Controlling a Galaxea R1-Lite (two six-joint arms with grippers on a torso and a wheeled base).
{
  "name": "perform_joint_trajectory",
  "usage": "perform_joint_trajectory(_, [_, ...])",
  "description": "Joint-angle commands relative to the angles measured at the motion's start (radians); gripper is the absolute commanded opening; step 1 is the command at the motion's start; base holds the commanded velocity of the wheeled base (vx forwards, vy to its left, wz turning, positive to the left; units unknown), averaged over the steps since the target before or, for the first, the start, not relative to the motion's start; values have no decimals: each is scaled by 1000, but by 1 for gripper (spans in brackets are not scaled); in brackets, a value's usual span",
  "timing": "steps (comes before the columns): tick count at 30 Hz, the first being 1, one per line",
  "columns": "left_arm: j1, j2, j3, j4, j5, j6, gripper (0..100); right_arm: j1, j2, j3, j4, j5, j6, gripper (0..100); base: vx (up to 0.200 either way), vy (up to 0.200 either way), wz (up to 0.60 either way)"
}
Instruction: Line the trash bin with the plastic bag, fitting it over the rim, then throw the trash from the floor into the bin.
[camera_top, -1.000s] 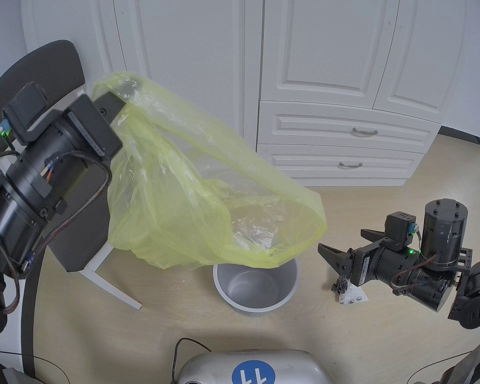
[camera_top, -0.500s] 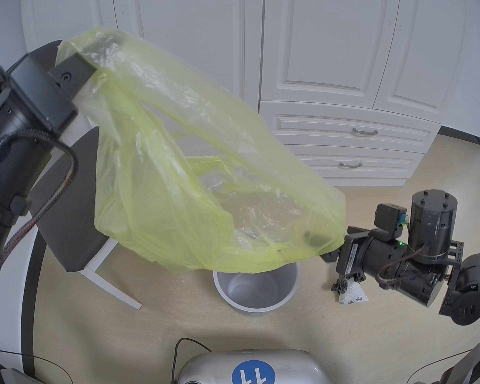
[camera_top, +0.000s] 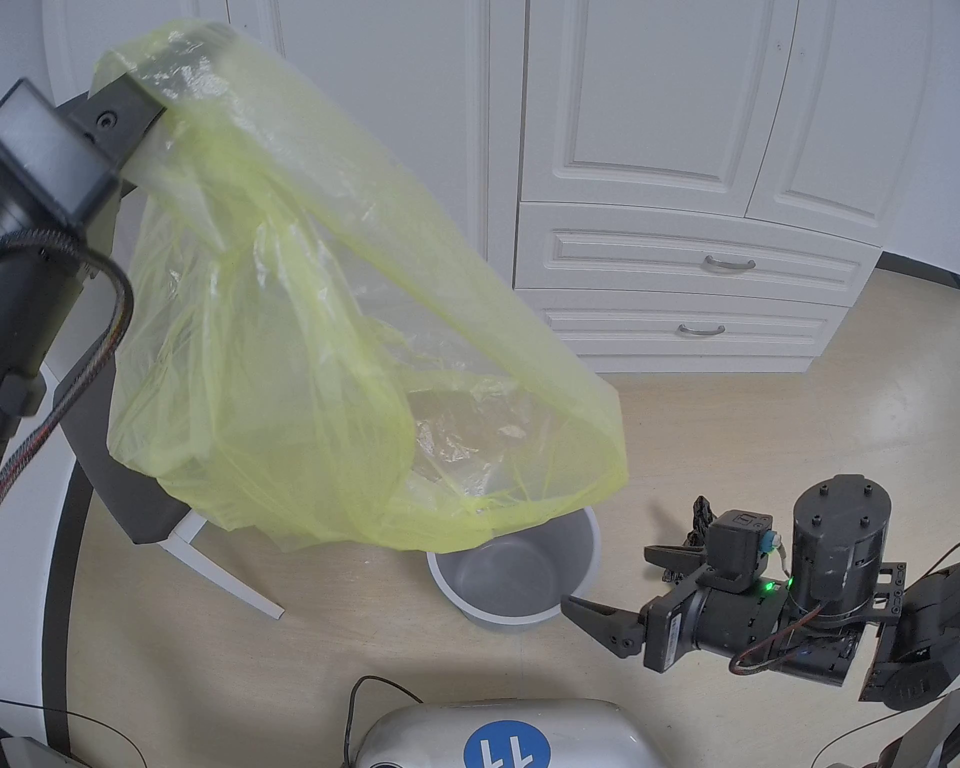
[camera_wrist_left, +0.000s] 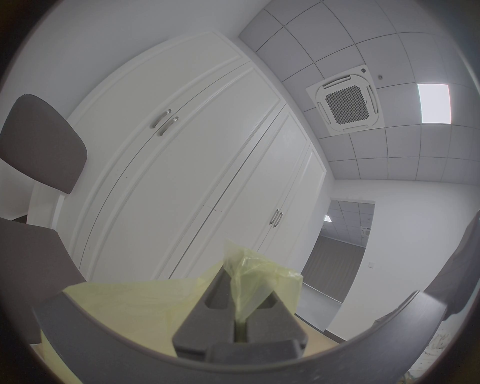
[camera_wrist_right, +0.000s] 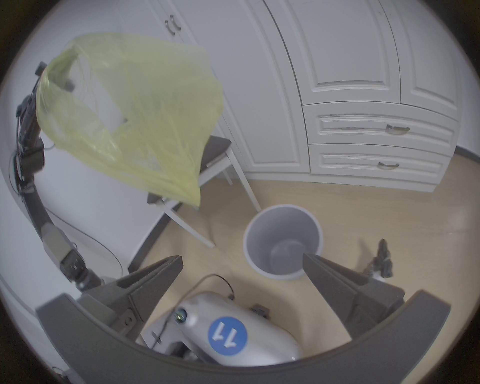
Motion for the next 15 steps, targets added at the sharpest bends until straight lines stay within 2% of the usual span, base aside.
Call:
perform_joint_trajectory(1, [-22, 9, 5, -1, 0, 0, 0, 45, 146, 13, -215, 2, 54, 100, 0, 0, 0])
perform_joint_trajectory(2, [-22, 9, 5, -1, 0, 0, 0, 45, 150, 17, -234, 3, 54, 100, 0, 0, 0])
perform_joint_trajectory(3, [-22, 10, 5, -1, 0, 0, 0, 48, 170, 43, -321, 5, 59, 100, 0, 0, 0])
perform_joint_trajectory(6, [-22, 10, 11, -1, 0, 0, 0, 54, 222, 67, -464, 19, 62, 100, 0, 0, 0])
perform_joint_trajectory(10, [-23, 10, 20, -2, -2, 1, 0, 72, 278, 76, -588, 20, 90, 100, 0, 0, 0])
perform_joint_trajectory(15, [-28, 13, 22, -2, -2, 1, 0, 80, 304, 58, -617, 19, 123, 100, 0, 0, 0])
